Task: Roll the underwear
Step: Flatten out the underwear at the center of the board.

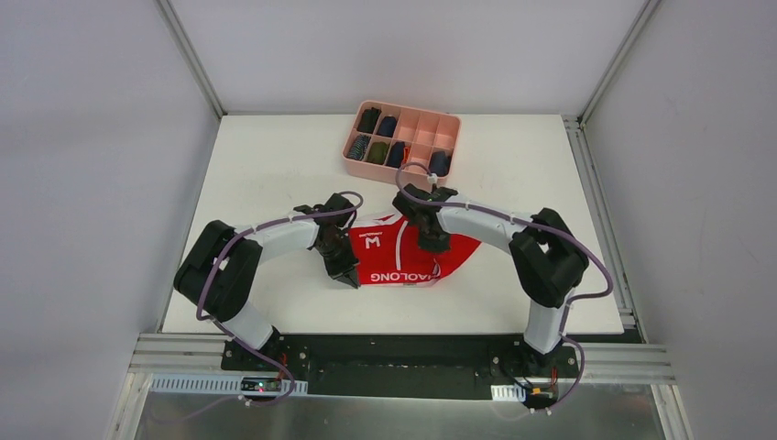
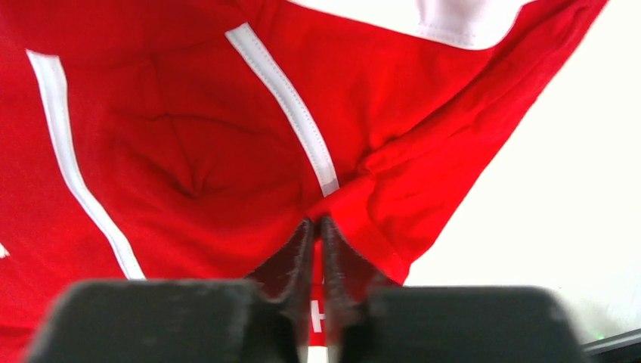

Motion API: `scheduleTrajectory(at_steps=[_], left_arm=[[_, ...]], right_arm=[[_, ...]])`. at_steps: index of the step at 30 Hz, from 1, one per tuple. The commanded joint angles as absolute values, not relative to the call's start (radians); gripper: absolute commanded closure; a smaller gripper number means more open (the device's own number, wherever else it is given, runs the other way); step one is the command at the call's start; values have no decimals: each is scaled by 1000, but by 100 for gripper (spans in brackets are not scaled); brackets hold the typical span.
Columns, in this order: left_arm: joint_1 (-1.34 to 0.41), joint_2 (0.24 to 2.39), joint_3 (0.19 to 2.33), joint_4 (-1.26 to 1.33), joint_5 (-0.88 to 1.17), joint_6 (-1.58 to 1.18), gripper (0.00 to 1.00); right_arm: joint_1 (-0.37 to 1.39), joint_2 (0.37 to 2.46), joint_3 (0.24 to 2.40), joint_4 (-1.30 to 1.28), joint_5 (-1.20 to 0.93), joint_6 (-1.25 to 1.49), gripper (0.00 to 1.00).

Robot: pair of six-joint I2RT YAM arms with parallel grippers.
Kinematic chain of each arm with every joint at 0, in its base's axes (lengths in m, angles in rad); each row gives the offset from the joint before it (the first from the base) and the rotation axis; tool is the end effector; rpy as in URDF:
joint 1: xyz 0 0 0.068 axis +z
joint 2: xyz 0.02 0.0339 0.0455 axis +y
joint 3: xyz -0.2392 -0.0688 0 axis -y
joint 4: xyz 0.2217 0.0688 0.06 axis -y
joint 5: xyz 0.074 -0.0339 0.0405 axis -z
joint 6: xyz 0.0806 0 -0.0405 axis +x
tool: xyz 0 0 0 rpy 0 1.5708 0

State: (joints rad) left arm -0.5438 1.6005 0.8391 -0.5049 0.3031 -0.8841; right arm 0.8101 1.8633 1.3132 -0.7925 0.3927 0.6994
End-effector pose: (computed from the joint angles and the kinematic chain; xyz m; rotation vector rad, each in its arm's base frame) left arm 0.2222 -0.1625 0.0991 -0.4445 3.0077 -0.6562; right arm 0.2588 0.2271 0.1332 -0.0880 2.7026 -0.1795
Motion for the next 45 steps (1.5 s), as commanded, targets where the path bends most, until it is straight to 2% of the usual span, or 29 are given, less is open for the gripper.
scheduleTrajectory(at_steps=[1, 7, 17, 21, 28, 32, 34, 36, 40, 43, 44, 45], left_arm=[[-553, 1618, 813, -506, 241, -842, 100], [-552, 1604, 866, -603, 170, -811, 100], [-552, 1498, 1006, -767, 90, -769, 100], [-548, 1524, 1193, -843, 50, -729, 100], [-497, 1639, 1726, -917, -91, -620, 100], [-492, 1639, 1935, -953, -109, -515, 100], [-492, 1594, 1913, -945, -118, -494, 100], [-494, 1528, 1805, -906, -109, -497, 100], [-494, 1362, 1403, -801, -47, -564, 100], [-494, 1271, 1102, -753, 43, -629, 98], [-495, 1257, 1021, -750, 67, -649, 85], [-494, 1249, 956, -750, 94, -665, 58]], right_arm=[[808, 1735, 1259, -809, 495, 762, 100], [801, 1547, 1088, -769, 539, 854, 100], [801, 1119, 867, -743, 615, 1046, 100], [762, 1088, 947, -745, 671, 990, 100], [549, 1157, 1234, -667, 652, 708, 100], [536, 1097, 1339, -647, 632, 631, 100], [539, 1044, 1304, -651, 613, 632, 100], [543, 971, 1216, -673, 600, 661, 100], [588, 799, 939, -700, 481, 781, 100], [714, 710, 696, -728, 412, 989, 100], [772, 697, 647, -741, 405, 1065, 92], [821, 695, 608, -750, 398, 1121, 72]])
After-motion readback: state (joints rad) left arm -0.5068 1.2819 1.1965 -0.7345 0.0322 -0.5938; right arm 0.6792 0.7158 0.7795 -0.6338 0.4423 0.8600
